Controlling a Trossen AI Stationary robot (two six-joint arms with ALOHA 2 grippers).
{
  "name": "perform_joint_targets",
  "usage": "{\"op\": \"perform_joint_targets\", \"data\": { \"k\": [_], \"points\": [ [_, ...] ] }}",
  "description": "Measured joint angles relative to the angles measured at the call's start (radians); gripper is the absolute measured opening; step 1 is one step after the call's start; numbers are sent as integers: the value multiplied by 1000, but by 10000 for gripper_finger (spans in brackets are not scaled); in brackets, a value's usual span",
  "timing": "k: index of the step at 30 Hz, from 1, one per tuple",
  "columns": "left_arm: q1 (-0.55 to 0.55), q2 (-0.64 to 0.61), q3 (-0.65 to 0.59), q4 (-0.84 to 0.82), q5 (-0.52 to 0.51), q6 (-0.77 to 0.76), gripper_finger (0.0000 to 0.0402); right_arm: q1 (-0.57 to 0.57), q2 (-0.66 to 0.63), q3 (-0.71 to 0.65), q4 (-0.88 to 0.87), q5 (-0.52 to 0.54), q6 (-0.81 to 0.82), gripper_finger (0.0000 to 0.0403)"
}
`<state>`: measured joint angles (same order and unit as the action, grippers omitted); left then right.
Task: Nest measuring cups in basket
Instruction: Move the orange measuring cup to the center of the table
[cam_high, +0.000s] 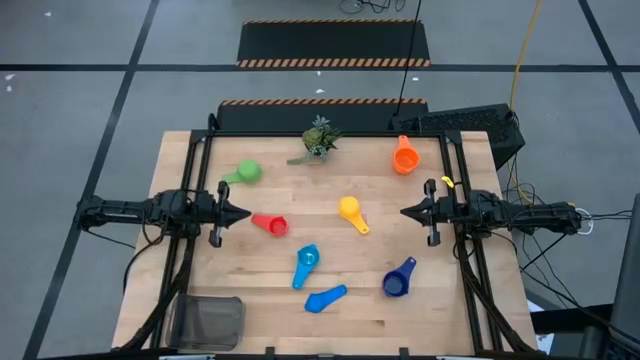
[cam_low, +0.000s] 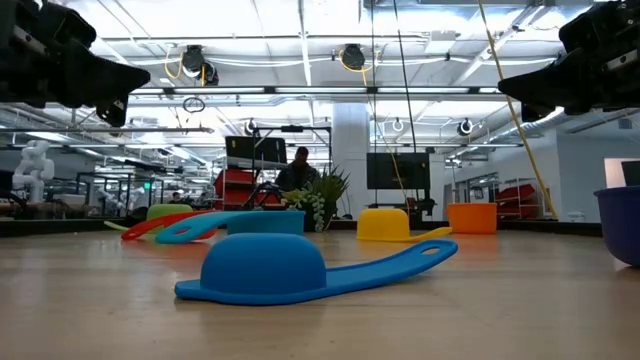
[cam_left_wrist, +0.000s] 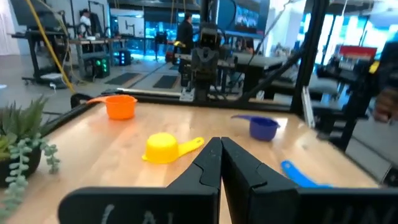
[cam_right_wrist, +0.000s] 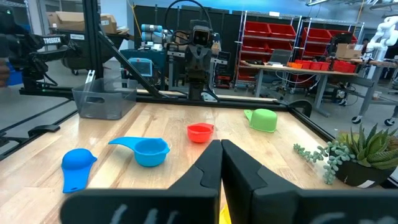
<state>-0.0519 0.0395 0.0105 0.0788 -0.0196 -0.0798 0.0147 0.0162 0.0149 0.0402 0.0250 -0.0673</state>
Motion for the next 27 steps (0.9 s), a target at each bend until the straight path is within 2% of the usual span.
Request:
{"op": "perform_joint_targets", "data": {
  "k": [5,12,17,23,27],
  "points": [
    [0,0,0,114,19,-5,8,0,0,0,0,0,1,0],
    [0,35,79,67,11,28,8,0,0,0,0,0,0,0],
    [0,124,202,28,11,81,8,0,0,0,0,1,0,0],
    [0,289,385,-25,10,119,8,0,0,0,1,9,-1,0],
    [0,413,519,-88,10,155,8,0,0,0,8,65,2,0]
  ]
}}
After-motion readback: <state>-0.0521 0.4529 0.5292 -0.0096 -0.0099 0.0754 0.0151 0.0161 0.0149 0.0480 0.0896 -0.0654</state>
